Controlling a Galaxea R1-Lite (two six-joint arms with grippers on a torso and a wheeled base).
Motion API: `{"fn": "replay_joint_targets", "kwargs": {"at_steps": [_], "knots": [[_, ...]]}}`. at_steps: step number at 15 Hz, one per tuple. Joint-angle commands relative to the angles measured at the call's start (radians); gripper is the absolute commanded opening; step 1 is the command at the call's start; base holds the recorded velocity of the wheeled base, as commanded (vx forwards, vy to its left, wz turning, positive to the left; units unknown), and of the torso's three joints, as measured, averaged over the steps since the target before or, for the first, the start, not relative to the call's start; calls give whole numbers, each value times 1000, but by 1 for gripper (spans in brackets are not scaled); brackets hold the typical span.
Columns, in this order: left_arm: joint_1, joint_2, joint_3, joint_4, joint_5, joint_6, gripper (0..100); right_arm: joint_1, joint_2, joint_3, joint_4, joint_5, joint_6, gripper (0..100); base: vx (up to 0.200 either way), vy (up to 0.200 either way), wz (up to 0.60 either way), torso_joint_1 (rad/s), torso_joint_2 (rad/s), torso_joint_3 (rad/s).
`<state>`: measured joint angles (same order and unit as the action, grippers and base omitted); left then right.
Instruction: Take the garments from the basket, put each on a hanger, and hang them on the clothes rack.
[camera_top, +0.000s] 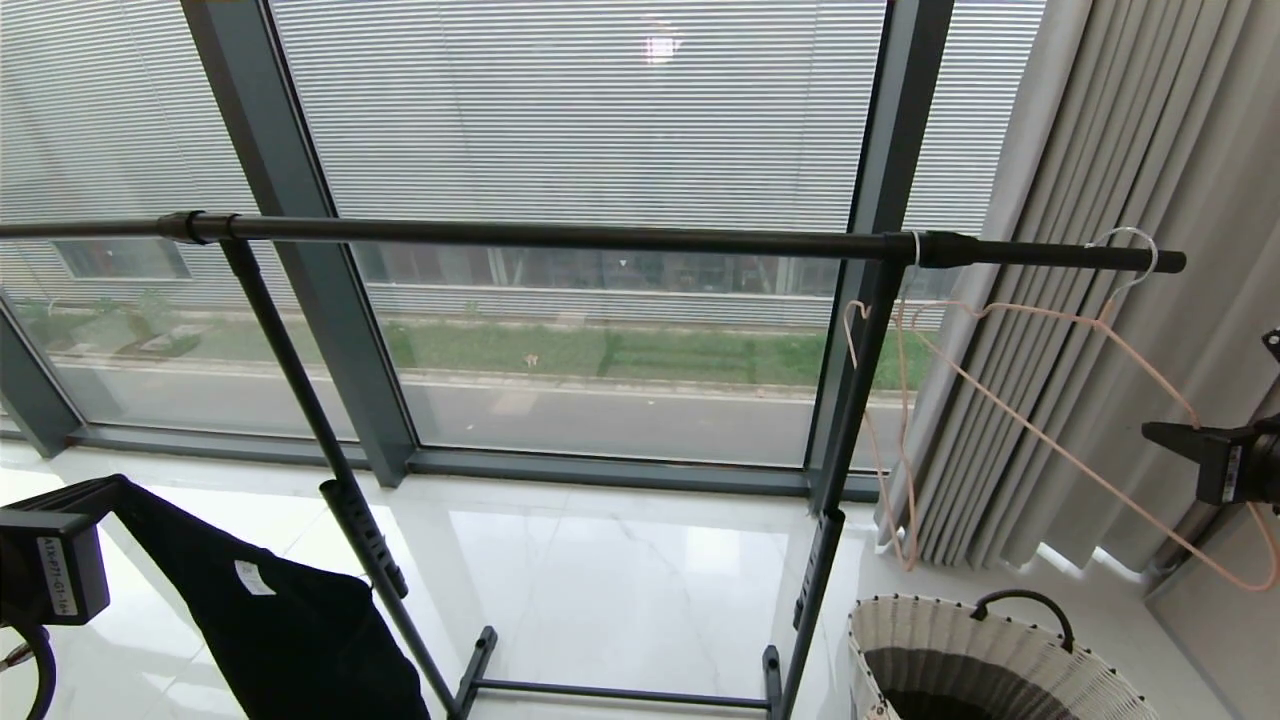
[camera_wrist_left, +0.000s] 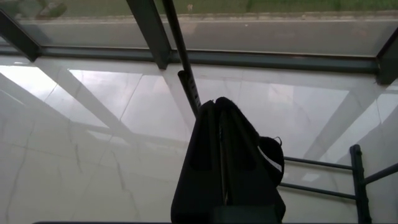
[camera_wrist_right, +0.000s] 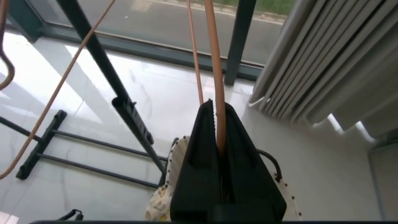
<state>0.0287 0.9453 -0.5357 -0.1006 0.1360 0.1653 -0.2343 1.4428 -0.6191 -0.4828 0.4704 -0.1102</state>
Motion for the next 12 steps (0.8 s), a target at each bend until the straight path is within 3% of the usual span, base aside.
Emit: {"fn": "replay_joint_targets", "kwargs": {"at_steps": [1,12], "knots": [[0,0,0,-1,1,0,0,0,-64,39,-2,2,6,0,-200,0,0,2,2,2],[0,-7,3,-1,1,0,0,1,-222,127,0,20,44,0,-200,0,0,0,2,2]]}}
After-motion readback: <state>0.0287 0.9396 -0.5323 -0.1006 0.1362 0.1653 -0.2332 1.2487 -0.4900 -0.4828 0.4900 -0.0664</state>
